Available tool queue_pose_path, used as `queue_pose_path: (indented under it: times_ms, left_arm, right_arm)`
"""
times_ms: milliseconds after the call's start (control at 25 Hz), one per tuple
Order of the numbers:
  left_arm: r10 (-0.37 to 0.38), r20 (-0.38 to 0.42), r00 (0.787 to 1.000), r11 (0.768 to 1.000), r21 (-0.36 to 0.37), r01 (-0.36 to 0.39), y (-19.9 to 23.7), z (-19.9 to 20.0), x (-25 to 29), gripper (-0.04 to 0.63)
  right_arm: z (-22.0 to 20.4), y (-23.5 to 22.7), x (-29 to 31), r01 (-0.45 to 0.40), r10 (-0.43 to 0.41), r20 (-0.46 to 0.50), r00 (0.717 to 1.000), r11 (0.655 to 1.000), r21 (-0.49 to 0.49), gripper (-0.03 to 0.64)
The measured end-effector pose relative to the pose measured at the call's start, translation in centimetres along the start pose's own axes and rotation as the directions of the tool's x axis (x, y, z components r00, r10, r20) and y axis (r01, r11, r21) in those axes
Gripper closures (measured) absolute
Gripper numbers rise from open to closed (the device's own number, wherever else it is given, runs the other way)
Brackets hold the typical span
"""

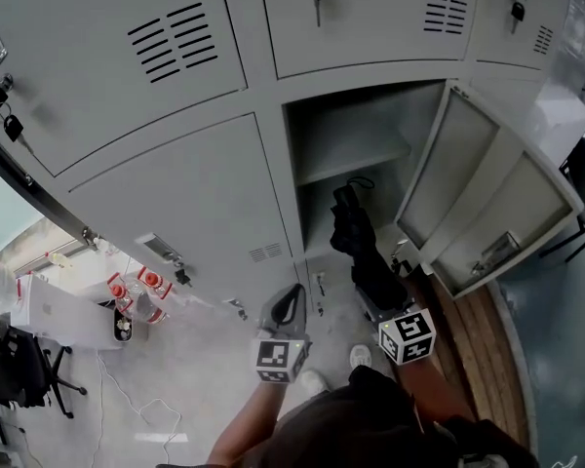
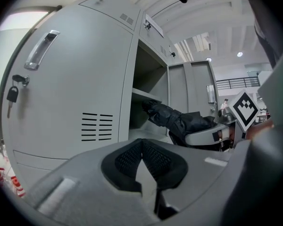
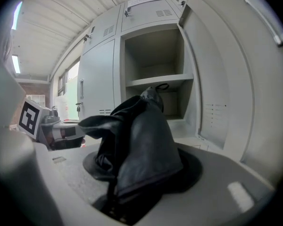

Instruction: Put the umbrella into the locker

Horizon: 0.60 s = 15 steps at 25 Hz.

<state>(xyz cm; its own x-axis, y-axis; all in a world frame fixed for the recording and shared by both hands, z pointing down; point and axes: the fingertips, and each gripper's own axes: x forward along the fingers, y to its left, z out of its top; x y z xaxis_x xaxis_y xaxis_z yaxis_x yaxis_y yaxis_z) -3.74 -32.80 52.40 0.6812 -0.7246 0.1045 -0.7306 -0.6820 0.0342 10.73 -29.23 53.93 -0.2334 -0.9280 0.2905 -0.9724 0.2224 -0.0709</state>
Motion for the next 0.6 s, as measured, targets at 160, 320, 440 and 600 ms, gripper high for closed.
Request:
queue_pose_path:
  times_ms: [160, 320, 440, 600]
  left_arm:
    - [0.006, -0.018, 1.000, 1.000, 0.003, -0.006, 0.1, -0.1, 1.0, 0.591]
    - [0.027, -0.034, 0.999, 1.000, -0.002, -0.027, 0.5, -0.4, 1.7, 0.591]
    - [0.041, -0.029, 0.999, 0.999, -0.005, -0.041, 0.6, 0.0, 2.1, 0.591]
    - [0.059, -0.026, 0.998, 0.998, -0.002, -0.059, 0.9, 0.2, 2.6, 0.591]
  right_arm:
    - [0.5, -0.8, 1.0, -0.013, 0.013, -0.007, 1.000, 1.000, -0.010, 0.376]
    - [0.6, -1.6, 1.8, -0.032, 0.032, -0.030, 0.999, 0.999, -0.017, 0.376]
    - [0.7, -2.2, 2.6, -0.040, 0.039, -0.038, 0.998, 0.999, -0.016, 0.376]
    - [1.0, -3.1, 3.8, -0.034, 0.034, -0.047, 0.998, 0.999, -0.004, 0.376]
